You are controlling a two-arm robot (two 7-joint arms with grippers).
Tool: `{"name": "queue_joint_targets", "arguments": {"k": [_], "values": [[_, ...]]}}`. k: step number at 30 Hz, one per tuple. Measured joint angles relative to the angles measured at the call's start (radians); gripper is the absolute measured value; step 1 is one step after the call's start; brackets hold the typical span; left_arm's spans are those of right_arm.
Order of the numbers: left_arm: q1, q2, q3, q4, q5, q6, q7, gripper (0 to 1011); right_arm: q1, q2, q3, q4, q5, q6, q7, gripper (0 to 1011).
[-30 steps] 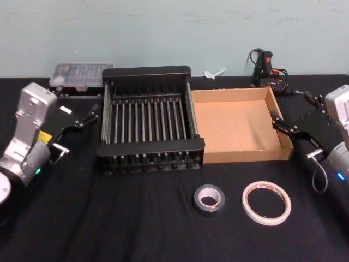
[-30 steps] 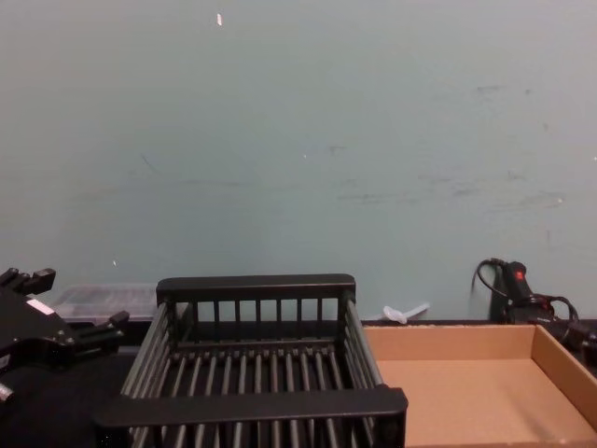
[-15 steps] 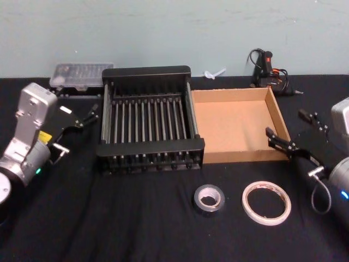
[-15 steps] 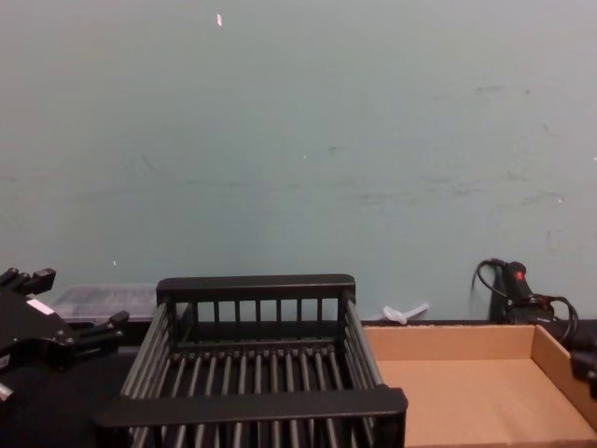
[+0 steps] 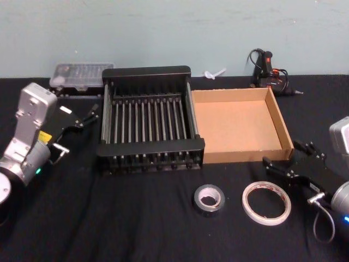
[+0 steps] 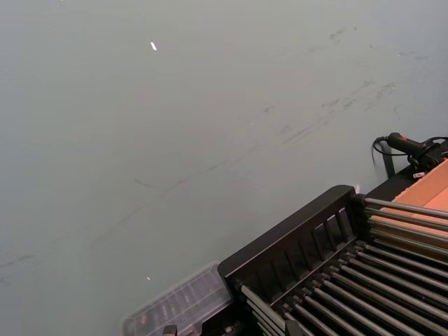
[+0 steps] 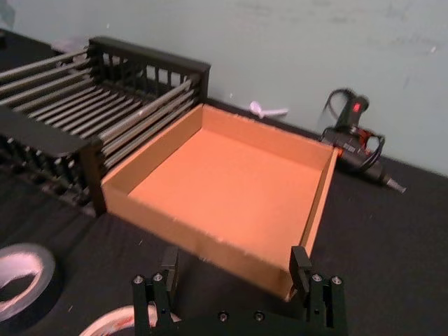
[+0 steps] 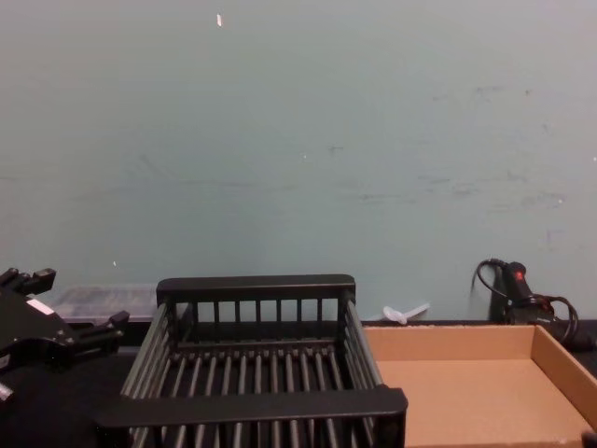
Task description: Pick up the white tape and place it into the black box , Pick up the silver tape and place it into the brown box.
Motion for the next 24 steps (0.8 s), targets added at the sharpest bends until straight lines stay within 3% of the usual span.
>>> {"name": "queue_joint_targets", "arguments": {"k": [14, 24], "values": [[0.000, 0.000, 0.000, 0.000, 0.000, 0.000, 0.000, 1001, -0.095, 0.024, 0.044, -0.073, 0.024, 0.126, 0.030, 1002], [0.000, 0.000, 0.000, 0.000, 0.000, 0.000, 0.000, 1001, -0.116, 0.028, 0.057, -0.091, 0.022, 0.209, 0.045, 1002]]}}
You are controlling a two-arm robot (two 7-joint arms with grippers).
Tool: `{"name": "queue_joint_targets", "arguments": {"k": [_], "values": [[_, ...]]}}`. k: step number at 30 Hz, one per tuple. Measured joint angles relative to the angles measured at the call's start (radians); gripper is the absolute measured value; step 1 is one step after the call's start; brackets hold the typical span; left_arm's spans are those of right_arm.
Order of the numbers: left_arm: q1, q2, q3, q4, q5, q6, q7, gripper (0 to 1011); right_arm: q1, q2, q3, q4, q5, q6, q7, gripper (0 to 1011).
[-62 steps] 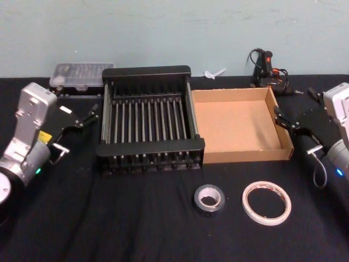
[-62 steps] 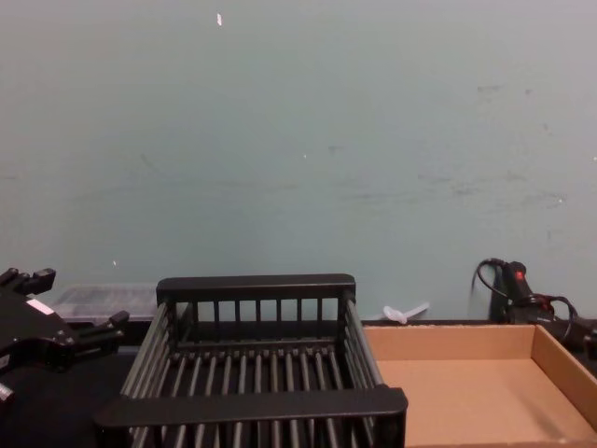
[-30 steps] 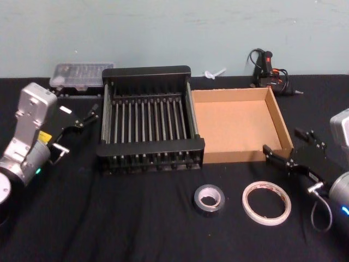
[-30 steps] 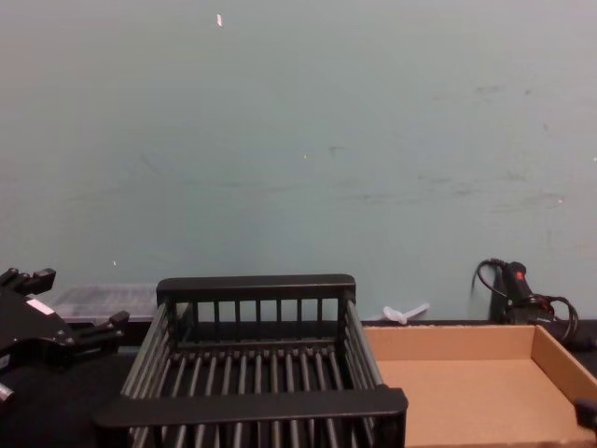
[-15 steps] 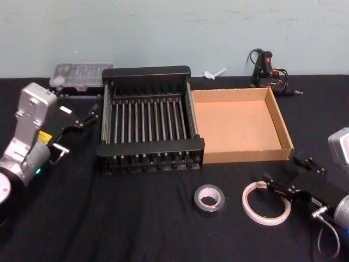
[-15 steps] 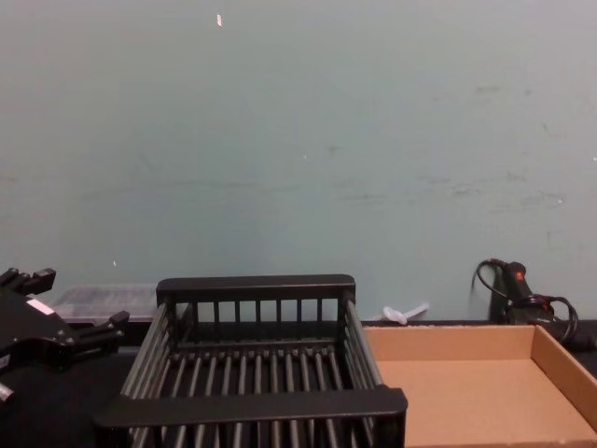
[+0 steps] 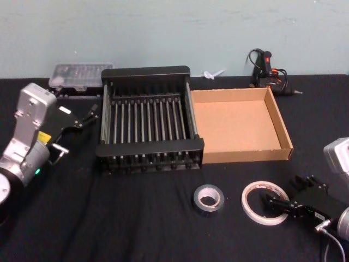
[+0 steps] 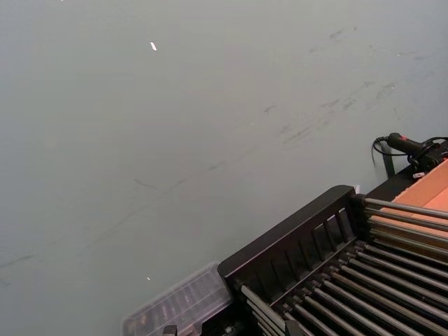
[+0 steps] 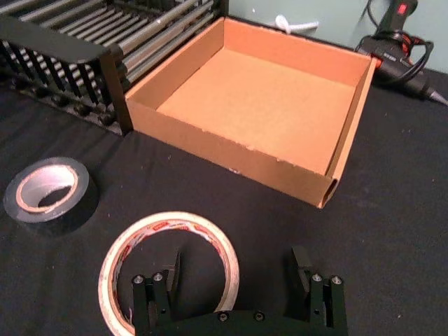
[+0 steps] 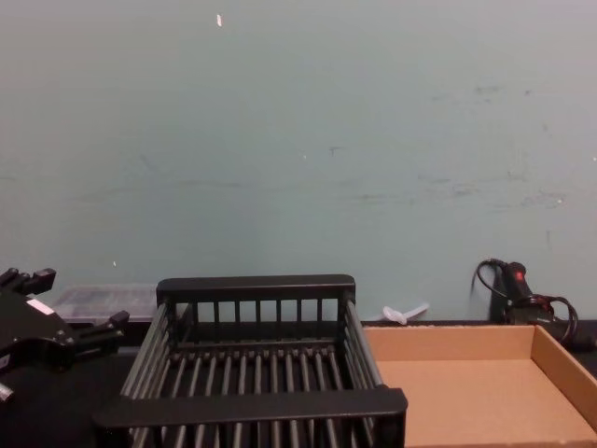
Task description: Pick up the white tape and place it into the black box , Pick up the silver tape and place it into the brown box.
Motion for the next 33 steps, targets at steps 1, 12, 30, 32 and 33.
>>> {"name": "queue_joint_targets", "arguments": {"k": [1, 12, 30, 32, 33], "values": [[0.000, 0.000, 0.000, 0.000, 0.000, 0.000, 0.000, 1001, 0.000, 0.000, 0.001, -0.002, -0.003, 0.011, 0.001, 1002], [0.000, 0.000, 0.000, 0.000, 0.000, 0.000, 0.000, 1001, -0.002, -0.017, 0.014, -0.014, -0.029, 0.079, -0.002, 1000], [0.000, 0.000, 0.000, 0.000, 0.000, 0.000, 0.000, 1001, 0.006, -0.062, 0.033, 0.004, -0.054, 0.109, 0.013, 1000], [0.000, 0.000, 0.000, 0.000, 0.000, 0.000, 0.000, 1001, 0.006, -0.066, 0.034, 0.005, -0.059, 0.110, 0.017, 1002], [0.000, 0.000, 0.000, 0.000, 0.000, 0.000, 0.000, 1001, 0.006, -0.067, 0.035, 0.006, -0.061, 0.111, 0.018, 1000]]}}
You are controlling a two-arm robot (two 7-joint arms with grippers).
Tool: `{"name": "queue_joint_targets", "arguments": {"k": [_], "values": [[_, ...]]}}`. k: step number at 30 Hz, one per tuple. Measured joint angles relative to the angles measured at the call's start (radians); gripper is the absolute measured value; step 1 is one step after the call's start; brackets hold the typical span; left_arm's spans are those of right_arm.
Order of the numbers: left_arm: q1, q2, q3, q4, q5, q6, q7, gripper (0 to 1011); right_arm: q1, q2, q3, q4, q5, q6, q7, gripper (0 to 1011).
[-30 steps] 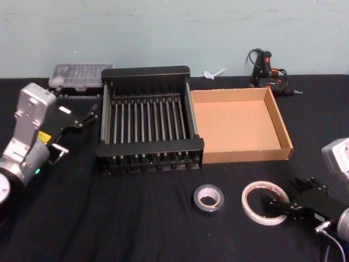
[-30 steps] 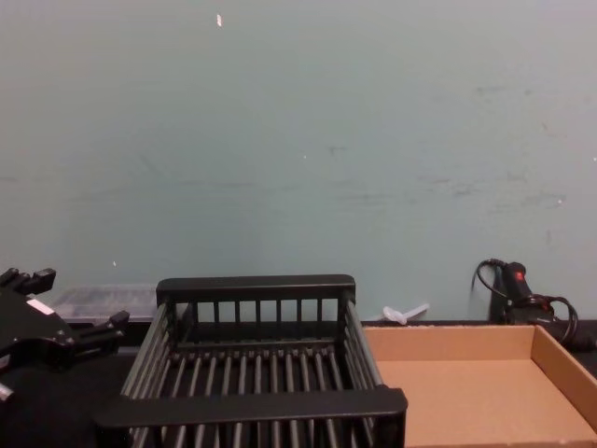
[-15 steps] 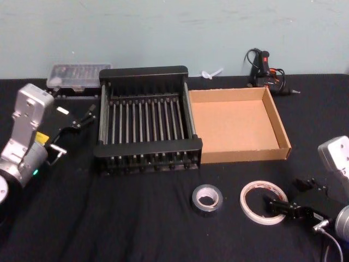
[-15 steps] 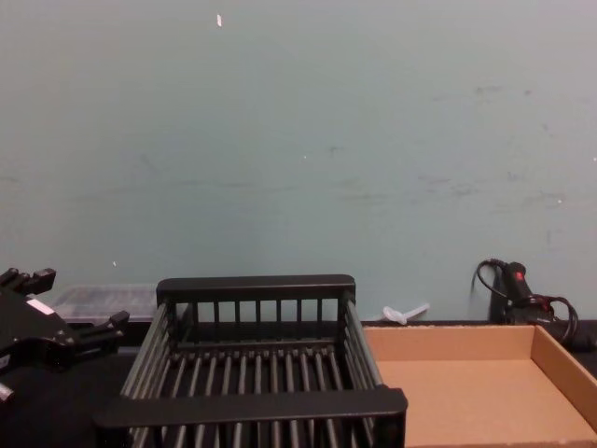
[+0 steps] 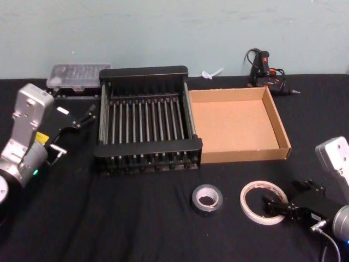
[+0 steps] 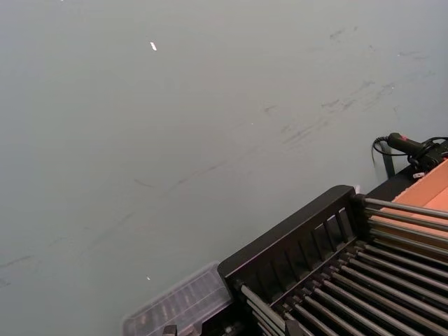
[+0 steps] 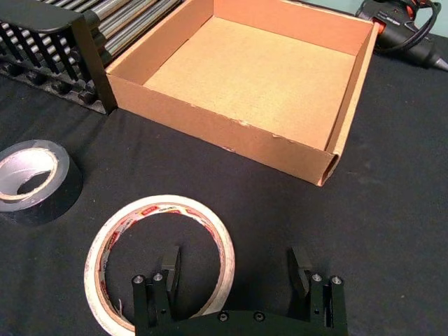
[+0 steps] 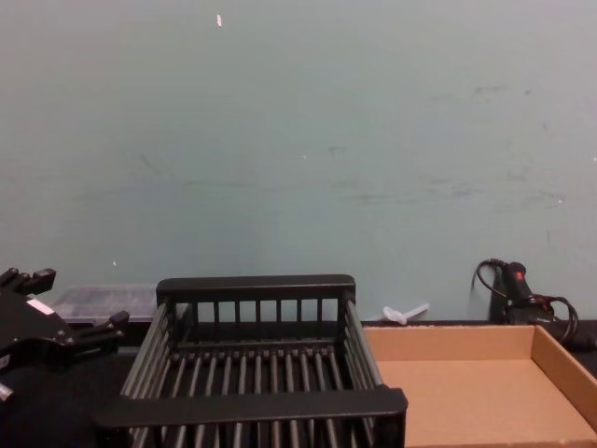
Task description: Pick up the white tape and place it into the black box , Pick up the silver tape and place it into the brown box.
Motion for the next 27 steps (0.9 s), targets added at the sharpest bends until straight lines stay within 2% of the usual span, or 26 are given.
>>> {"name": "queue_joint_targets", "arguments": {"k": [16, 23, 24, 27], "values": [[0.000, 0.000, 0.000, 0.000, 0.000, 0.000, 0.000, 1001, 0.000, -0.003, 0.002, 0.000, -0.008, 0.000, 0.004, 992], [0.000, 0.000, 0.000, 0.000, 0.000, 0.000, 0.000, 1001, 0.000, -0.002, 0.001, 0.000, -0.006, -0.001, 0.003, 860], [0.000, 0.000, 0.000, 0.000, 0.000, 0.000, 0.000, 1002, 0.000, -0.002, 0.001, 0.000, -0.006, -0.001, 0.003, 801], [0.000, 0.000, 0.000, 0.000, 0.000, 0.000, 0.000, 1002, 0.000, -0.002, 0.001, 0.000, -0.006, -0.001, 0.003, 733]]}}
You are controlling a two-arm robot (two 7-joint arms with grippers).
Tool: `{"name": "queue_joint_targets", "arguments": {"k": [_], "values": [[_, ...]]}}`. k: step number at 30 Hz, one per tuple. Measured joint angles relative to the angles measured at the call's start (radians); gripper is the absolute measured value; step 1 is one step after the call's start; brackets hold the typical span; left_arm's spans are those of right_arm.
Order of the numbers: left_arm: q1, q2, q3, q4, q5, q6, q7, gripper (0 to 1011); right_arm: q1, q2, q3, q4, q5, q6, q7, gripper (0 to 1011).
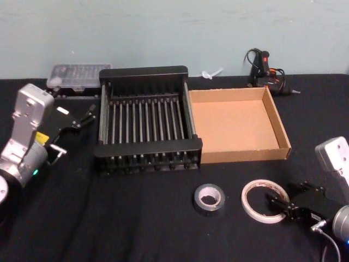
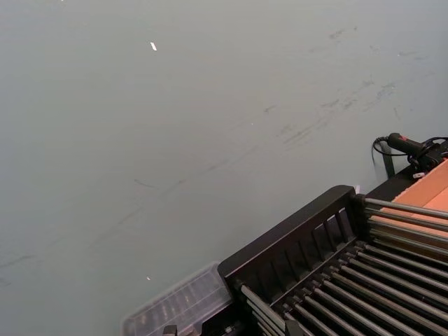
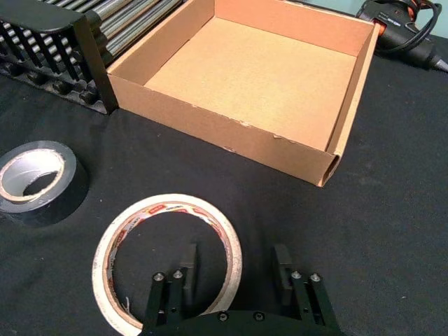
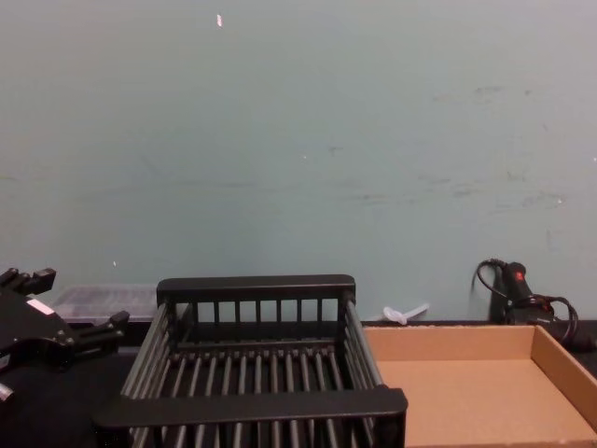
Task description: Pick up the white tape and place it into the black box , Pick up the silver tape and place it into the brown box.
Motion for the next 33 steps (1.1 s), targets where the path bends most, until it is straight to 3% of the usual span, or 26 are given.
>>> {"name": "queue_joint_targets", "arguments": {"k": [18, 33], "values": [[0.000, 0.000, 0.000, 0.000, 0.000, 0.000, 0.000, 1001, 0.000, 0.000, -0.001, 0.000, 0.001, 0.000, -0.001, 145], [0.000, 0.000, 0.000, 0.000, 0.000, 0.000, 0.000, 1001, 0.000, 0.000, -0.001, 0.000, 0.002, 0.000, -0.001, 98]]}}
